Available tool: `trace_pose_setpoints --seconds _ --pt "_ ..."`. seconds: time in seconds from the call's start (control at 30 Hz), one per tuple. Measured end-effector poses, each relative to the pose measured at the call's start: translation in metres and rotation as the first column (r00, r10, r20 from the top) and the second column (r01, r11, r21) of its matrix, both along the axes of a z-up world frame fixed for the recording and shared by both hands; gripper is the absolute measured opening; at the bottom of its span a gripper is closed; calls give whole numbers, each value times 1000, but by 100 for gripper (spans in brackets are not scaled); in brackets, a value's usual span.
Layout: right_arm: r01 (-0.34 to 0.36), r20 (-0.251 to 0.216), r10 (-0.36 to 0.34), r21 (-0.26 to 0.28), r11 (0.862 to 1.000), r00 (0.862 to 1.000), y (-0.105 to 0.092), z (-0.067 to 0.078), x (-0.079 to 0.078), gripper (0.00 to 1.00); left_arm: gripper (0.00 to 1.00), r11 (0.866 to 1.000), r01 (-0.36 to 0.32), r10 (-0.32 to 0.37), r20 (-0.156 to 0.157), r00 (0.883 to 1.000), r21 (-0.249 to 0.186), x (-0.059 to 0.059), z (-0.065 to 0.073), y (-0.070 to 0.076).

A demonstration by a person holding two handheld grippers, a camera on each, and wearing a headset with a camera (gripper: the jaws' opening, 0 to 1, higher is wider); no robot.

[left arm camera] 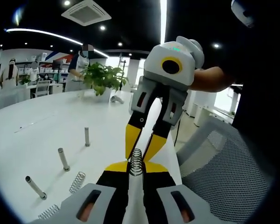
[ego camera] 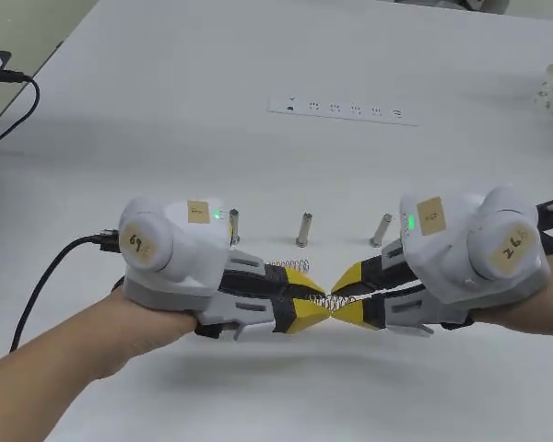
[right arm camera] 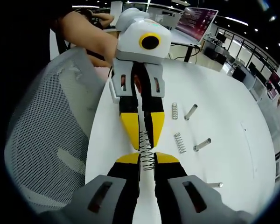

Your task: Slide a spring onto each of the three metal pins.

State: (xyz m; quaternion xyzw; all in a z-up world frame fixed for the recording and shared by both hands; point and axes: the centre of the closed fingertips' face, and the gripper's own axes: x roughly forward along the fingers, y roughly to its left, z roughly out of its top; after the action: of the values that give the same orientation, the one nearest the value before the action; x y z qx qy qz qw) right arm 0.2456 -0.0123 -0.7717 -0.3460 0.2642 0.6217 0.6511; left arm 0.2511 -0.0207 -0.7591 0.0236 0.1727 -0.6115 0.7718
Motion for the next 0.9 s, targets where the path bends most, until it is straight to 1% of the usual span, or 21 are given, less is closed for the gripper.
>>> trace_pose_setpoints --seconds 0.1,0.3,0.43,0.5,0.57,0.67,0.9 --pt "4 -2 -4 4 1000 1000 0 0 0 8 2 1000 5 -5 4 1000 3 0 0 0" --pt "18 -14 -18 15 1000 1000 1 0 0 9 2 1000 6 -6 -5 1000 1 0 -1 1" --pt "39 -28 -38 11 999 999 -4 -1 2 13 2 1000 6 -6 -10 1000 -2 -1 0 3" --pt "45 -29 -45 11 999 999 -7 -2 3 12 2 1000 3 -3 -11 1000 0 -1 -1 5" --pt "54 -39 -54 17 998 998 -10 -3 2 12 2 1000 3 -3 -17 1000 -6 -2 0 6" --pt "57 -46 -56 19 998 997 -11 -4 1 11 2 1000 3 -3 -15 1000 -6 -2 1 6" --pt "39 -23 -38 40 998 999 -8 -1 -1 9 2 1000 2 -3 -22 1000 -8 -4 3 6"
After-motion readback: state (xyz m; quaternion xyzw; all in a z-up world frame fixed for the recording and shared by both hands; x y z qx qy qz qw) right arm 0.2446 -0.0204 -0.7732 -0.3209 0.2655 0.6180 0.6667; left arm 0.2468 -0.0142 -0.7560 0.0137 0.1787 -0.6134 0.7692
